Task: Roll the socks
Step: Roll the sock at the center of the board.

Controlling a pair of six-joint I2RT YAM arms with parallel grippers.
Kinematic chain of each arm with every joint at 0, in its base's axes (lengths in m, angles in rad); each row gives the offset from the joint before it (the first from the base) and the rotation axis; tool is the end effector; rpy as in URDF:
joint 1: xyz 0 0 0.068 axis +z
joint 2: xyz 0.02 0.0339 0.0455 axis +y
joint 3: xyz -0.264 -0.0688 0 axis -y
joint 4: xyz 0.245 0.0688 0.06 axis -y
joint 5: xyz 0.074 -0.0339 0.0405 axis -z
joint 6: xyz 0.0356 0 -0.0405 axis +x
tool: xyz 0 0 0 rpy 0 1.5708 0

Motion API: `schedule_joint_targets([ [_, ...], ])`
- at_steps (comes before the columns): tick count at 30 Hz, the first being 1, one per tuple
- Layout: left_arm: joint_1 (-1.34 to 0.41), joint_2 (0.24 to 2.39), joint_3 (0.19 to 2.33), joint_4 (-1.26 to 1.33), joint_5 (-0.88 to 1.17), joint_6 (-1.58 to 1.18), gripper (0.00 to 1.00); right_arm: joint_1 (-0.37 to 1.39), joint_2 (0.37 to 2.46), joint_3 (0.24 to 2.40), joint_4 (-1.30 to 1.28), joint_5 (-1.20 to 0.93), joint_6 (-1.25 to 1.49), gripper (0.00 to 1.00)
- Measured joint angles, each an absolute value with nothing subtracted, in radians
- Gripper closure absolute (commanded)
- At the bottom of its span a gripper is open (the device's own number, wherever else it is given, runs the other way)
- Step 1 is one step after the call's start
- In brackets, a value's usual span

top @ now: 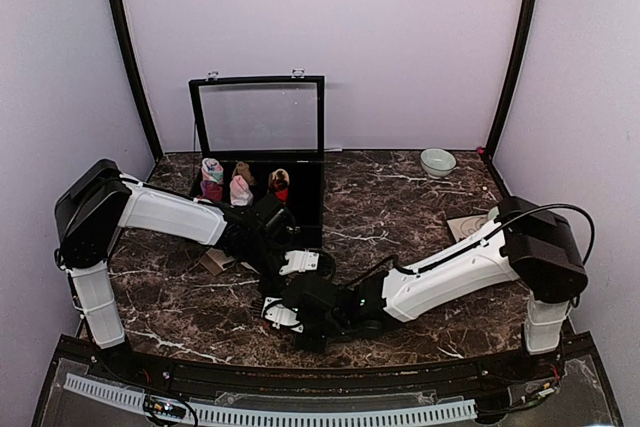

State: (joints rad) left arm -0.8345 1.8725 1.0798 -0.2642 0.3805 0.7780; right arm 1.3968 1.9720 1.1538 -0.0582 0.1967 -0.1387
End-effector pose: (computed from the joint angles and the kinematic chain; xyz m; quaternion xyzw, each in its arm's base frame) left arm 0.2358 -0.2799 0.1400 0.7187 0.6227 -0.1899 0.2443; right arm 0.0768 0.3968 0.1350 -0.6259 0.6965 0.1246 0.3281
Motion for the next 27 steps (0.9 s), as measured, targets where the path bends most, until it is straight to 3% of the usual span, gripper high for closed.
schedule_joint_targets([
  [13,-0.82,1.863,1.081,-0.271,0.373,0.764,0.01,1.293,1.994,0.999,0.265,-0.135,0.18,1.0],
  [27,-0.674,1.671,1.054,-0.276,0.305,0.711,0.01,1.281,2.017,0.869,0.561,-0.251,0.484,1.0],
])
